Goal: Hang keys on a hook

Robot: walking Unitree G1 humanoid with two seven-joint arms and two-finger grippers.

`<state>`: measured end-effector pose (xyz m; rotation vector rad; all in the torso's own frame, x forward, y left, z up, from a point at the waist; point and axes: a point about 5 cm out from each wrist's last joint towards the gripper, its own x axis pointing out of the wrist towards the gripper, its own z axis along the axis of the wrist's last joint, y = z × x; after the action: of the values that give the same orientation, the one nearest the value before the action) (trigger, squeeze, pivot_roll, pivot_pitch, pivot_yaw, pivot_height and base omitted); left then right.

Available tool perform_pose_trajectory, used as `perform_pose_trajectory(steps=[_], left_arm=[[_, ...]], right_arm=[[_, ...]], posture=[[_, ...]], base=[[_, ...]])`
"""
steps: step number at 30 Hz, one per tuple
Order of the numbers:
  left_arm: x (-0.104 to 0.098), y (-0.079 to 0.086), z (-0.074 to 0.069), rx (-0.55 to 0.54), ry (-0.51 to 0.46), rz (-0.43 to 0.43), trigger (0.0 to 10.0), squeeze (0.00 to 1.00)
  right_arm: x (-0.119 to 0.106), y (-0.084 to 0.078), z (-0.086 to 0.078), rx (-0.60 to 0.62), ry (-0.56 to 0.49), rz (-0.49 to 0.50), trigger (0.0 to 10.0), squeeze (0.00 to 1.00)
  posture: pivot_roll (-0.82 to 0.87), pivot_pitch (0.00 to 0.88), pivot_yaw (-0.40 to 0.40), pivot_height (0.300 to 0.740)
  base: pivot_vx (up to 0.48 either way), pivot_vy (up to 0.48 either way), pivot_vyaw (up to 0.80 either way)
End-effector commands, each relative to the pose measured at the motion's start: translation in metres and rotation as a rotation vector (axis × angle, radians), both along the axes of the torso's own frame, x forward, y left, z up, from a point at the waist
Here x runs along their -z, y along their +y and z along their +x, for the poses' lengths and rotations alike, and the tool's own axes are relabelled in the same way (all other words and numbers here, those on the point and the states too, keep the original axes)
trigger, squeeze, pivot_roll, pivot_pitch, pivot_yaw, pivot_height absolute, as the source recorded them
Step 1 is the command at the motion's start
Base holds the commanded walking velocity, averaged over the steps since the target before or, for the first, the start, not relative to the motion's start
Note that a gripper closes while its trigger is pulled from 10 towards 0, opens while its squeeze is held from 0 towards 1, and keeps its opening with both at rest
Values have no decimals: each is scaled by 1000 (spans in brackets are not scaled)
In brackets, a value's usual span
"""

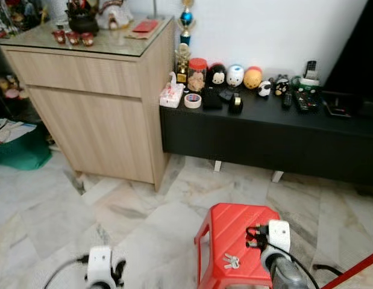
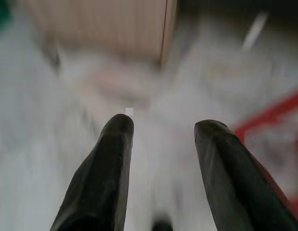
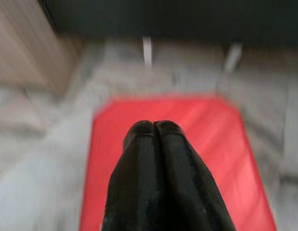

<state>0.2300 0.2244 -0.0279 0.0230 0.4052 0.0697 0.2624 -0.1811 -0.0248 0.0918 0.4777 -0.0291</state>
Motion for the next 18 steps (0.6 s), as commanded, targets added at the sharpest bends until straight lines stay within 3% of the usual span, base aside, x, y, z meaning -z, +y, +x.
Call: perform_pose_trajectory(steps=[1, 2, 6, 14, 18], left_arm=[[-22, -4, 18, 25, -143, -10, 10000, 0], [-37, -8, 27, 45, -234, -14, 10000, 0], [-62, -22, 34, 108, -373, -22, 10000, 0], [-78, -42, 20, 206, -436, -52, 10000, 0], [-79, -48, 19, 226, -418, -73, 10000, 0]], right_arm=[[-9, 0, 7, 1, -73, 0, 10000, 0], [-16, 1, 11, -12, -127, -14, 10000, 0], [-29, 4, 17, -39, -231, -35, 10000, 0], [-40, 7, 13, -61, -316, -44, 10000, 0], [-39, 12, 11, -95, -310, -46, 10000, 0]], posture=[[33, 0, -67, 740], [36, 0, -69, 740], [28, 0, -70, 740], [13, 0, -76, 740], [13, 0, -74, 740]], base=[[0, 0, 0], [0, 0, 0], [0, 0, 0], [0, 0, 0], [0, 0, 0]])
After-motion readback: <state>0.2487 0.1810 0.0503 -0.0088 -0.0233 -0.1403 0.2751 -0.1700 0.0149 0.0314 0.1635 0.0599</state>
